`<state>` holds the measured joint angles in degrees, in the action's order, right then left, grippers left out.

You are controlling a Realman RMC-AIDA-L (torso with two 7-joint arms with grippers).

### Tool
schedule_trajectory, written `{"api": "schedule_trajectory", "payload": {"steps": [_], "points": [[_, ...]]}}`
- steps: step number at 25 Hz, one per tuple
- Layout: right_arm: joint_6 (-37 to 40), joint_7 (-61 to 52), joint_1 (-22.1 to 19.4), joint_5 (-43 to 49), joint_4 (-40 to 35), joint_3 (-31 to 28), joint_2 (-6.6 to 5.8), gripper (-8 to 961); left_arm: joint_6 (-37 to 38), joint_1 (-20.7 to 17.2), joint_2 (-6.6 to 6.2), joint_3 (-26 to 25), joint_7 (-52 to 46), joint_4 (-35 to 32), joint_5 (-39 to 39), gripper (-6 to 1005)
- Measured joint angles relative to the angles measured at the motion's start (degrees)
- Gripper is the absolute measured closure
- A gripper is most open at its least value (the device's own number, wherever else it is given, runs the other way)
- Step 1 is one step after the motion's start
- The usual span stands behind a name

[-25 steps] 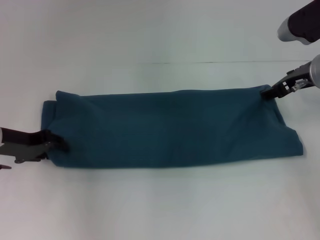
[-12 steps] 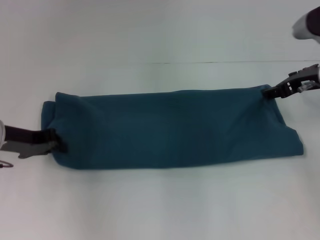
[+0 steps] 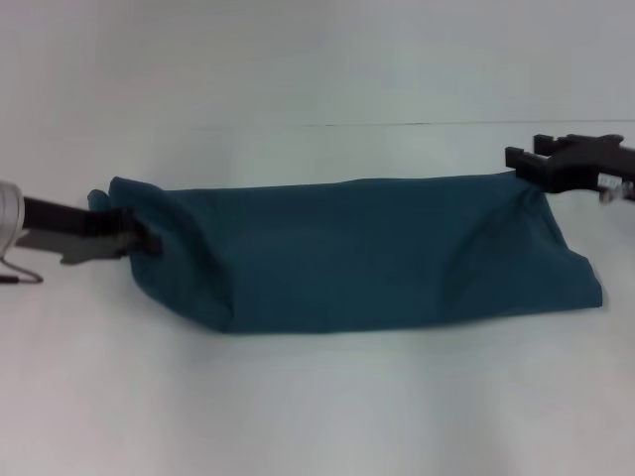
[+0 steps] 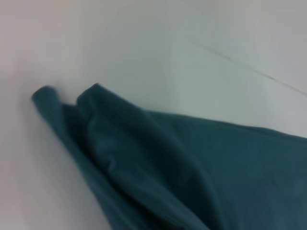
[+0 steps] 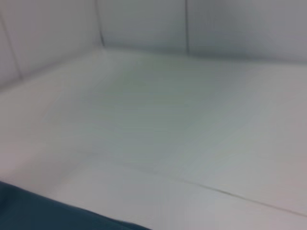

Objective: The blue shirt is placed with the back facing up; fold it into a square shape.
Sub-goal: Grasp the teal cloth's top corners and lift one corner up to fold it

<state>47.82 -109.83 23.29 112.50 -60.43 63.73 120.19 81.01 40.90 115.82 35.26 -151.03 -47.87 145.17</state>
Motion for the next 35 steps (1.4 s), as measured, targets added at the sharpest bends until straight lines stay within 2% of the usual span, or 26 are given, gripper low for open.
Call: {"api": "schedule_trajectory", "payload": {"steps": [4, 7, 9, 12, 17, 24, 29, 35], "points": [[-0.1, 28.3, -1.8, -26.1, 12.4, 1.2, 0.12, 459, 1.8, 2.3, -1.07, -0.2, -0.2, -0.1, -1.2, 928], [1.4, 47.7, 0.4, -41.4, 24.8, 1.4, 0.03, 598, 3.2, 4.2, -1.99, -0.2, -0.2, -0.1, -3.3, 928], [3.5, 57.5, 2.7, -48.7, 32.4, 1.2, 0.00, 676, 4.1, 5.4, -2.52, -0.3, -0.3, -0.1, -4.4, 928], [4.9, 65.1, 5.5, -52.5, 38.5, 1.5, 0.18, 795, 5.7, 7.5, -3.42, -0.4, -0.5, -0.5, -5.6, 927], [5.0, 67.9, 11.5, -52.8, 44.8, 2.3, 0.47, 954, 8.4, 10.0, -4.36, -0.5, -0.7, -2.2, -6.9, 927], [4.5, 69.1, 18.1, -52.9, 49.3, 7.2, 0.92, 945, 11.2, 12.0, -5.18, -0.4, -0.7, -3.8, -9.1, 927], [3.8, 67.8, 21.3, -52.9, 50.3, 13.1, 1.37, 938, 12.2, 12.6, -5.64, -0.1, -0.6, -3.8, -9.9, 927], [0.7, 58.7, 26.5, -52.7, 50.6, 23.3, 1.44, 930, 13.8, 13.0, -5.49, 0.0, 0.4, -3.8, -10.0, 927]]}}
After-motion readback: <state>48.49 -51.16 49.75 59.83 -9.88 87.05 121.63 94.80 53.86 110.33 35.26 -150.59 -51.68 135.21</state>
